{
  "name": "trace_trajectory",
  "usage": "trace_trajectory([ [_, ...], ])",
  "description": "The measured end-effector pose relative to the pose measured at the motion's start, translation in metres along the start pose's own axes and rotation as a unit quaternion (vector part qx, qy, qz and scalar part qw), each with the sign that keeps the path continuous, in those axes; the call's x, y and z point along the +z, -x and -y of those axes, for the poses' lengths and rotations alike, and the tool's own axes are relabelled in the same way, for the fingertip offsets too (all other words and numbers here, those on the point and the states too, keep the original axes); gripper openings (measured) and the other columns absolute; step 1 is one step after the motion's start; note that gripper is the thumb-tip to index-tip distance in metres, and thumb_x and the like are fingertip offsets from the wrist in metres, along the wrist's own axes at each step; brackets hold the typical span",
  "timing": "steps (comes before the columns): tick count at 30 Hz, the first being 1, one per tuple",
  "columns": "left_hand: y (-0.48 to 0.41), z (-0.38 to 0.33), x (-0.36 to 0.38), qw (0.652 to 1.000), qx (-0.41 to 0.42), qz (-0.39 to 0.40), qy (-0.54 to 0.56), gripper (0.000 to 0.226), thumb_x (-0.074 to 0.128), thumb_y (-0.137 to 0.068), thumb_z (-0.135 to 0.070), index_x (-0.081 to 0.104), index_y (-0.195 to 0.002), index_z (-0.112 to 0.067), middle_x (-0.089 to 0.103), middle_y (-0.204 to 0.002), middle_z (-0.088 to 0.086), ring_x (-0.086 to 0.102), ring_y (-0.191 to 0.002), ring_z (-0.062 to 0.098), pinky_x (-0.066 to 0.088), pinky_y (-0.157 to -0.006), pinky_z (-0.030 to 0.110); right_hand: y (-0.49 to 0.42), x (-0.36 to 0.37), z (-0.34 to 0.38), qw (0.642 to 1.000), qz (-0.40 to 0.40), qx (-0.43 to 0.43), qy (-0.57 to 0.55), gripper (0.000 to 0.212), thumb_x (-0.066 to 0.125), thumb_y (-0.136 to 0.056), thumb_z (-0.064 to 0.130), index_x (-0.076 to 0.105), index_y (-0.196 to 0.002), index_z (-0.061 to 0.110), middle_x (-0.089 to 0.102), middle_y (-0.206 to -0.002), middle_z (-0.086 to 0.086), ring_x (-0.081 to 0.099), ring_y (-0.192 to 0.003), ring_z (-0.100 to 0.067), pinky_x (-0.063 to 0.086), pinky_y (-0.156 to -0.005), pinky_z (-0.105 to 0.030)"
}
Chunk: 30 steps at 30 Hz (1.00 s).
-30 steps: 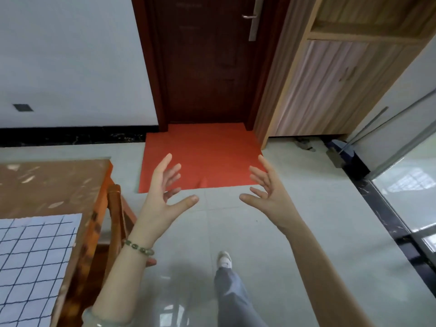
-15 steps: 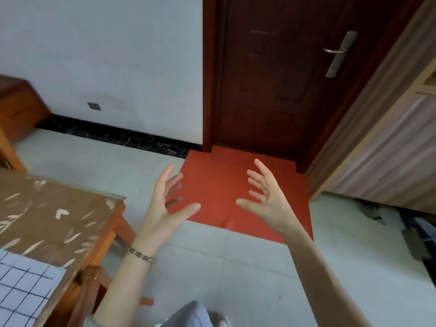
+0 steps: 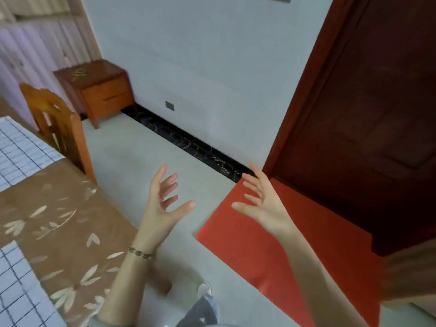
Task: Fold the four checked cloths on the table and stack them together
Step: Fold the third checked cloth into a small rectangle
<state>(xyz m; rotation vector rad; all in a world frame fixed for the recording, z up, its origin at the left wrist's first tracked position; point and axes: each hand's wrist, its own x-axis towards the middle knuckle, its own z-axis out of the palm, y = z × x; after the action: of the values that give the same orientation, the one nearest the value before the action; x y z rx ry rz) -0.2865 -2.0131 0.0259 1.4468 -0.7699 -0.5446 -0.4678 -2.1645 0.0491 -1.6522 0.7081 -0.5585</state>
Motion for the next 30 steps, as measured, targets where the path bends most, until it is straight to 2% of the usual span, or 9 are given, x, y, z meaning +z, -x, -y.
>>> trace_trajectory([
  [3,-0.055,0.006,-0.017,0.999,0.003,-0.03,-0.018,0.107,0.081,-0.053,-0.055,0.025,-0.143,-0.041,0.046,-0.139,-0.007,0.047,-0.126,0.004,0.042,-0.098,0.023,-0.072,0.011,0.007,0.999,0.035,-0.005,-0.003,0.093,0.081,-0.072,0.005,0.028,-0.129,0.056,0.046,-0.135,0.016,0.043,-0.128,-0.001,0.04,-0.107,-0.032],
  [6,-0.104,0.009,-0.035,0.997,0.012,-0.056,-0.043,0.112,0.077,-0.052,-0.07,0.022,-0.145,-0.041,0.04,-0.14,-0.019,0.04,-0.13,-0.001,0.037,-0.102,0.022,-0.136,0.025,0.017,0.997,0.071,-0.014,-0.006,0.092,0.082,-0.07,0.011,0.029,-0.13,0.057,0.046,-0.135,0.017,0.043,-0.128,0.001,0.04,-0.105,-0.028],
  [9,-0.141,0.013,-0.051,0.994,0.012,-0.088,-0.059,0.109,0.076,-0.055,-0.068,0.02,-0.144,-0.043,0.035,-0.141,-0.024,0.035,-0.132,-0.004,0.034,-0.106,0.023,-0.19,0.04,0.023,0.994,0.107,-0.013,-0.006,0.091,0.079,-0.074,0.005,0.029,-0.131,0.056,0.045,-0.138,0.013,0.044,-0.128,0.001,0.041,-0.104,-0.026],
  [13,-0.182,0.023,-0.077,0.986,-0.004,-0.147,-0.075,0.107,0.078,-0.054,-0.067,0.018,-0.141,-0.049,0.035,-0.142,-0.02,0.036,-0.132,-0.003,0.035,-0.11,0.033,-0.262,0.066,0.024,0.988,0.154,-0.007,-0.004,0.091,0.078,-0.074,0.002,0.03,-0.131,0.053,0.043,-0.14,0.008,0.045,-0.126,-0.001,0.042,-0.104,-0.029],
  [16,-0.213,0.032,-0.094,0.978,-0.019,-0.194,-0.073,0.099,0.08,-0.059,-0.053,0.018,-0.137,-0.059,0.036,-0.142,-0.02,0.04,-0.13,-0.003,0.038,-0.109,0.045,-0.32,0.087,0.021,0.979,0.206,-0.003,-0.001,0.091,0.078,-0.075,0.002,0.029,-0.134,0.051,0.042,-0.14,0.007,0.045,-0.126,-0.002,0.042,-0.105,-0.031],
  [18,-0.237,0.04,-0.105,0.971,-0.022,-0.226,-0.075,0.101,0.08,-0.06,-0.05,0.018,-0.14,-0.054,0.036,-0.144,-0.014,0.042,-0.13,0.0,0.037,-0.11,0.04,-0.362,0.103,0.019,0.97,0.242,-0.002,0.002,0.091,0.077,-0.076,0.002,0.027,-0.14,0.045,0.042,-0.141,0.007,0.044,-0.127,-0.001,0.042,-0.106,-0.032],
  [22,-0.304,0.055,-0.122,0.955,-0.034,-0.288,-0.068,0.109,0.081,-0.056,-0.06,0.017,-0.143,-0.047,0.035,-0.147,-0.006,0.047,-0.127,0.007,0.042,-0.104,0.031,-0.459,0.135,0.024,0.948,0.319,-0.011,0.001,0.092,0.076,-0.077,0.001,0.026,-0.141,0.043,0.041,-0.142,0.006,0.045,-0.127,-0.002,0.042,-0.105,-0.03],
  [27,-0.382,0.06,-0.131,0.931,-0.051,-0.355,-0.059,0.109,0.08,-0.051,-0.068,0.018,-0.139,-0.05,0.035,-0.146,-0.004,0.051,-0.123,0.007,0.044,-0.102,0.033,-0.566,0.167,0.039,0.919,0.393,-0.015,0.002,0.092,0.076,-0.077,0.0,0.025,-0.144,0.038,0.041,-0.143,0.002,0.046,-0.127,-0.005,0.042,-0.105,-0.03],
  [30,-0.416,0.064,-0.142,0.917,-0.051,-0.391,-0.057,0.112,0.082,-0.053,-0.062,0.018,-0.144,-0.045,0.035,-0.146,-0.004,0.05,-0.125,0.01,0.042,-0.106,0.042,-0.621,0.193,0.05,0.9,0.435,-0.025,0.014,0.094,0.076,-0.076,-0.001,0.024,-0.146,0.033,0.04,-0.144,-0.002,0.046,-0.128,-0.009,0.042,-0.106,-0.033],
])
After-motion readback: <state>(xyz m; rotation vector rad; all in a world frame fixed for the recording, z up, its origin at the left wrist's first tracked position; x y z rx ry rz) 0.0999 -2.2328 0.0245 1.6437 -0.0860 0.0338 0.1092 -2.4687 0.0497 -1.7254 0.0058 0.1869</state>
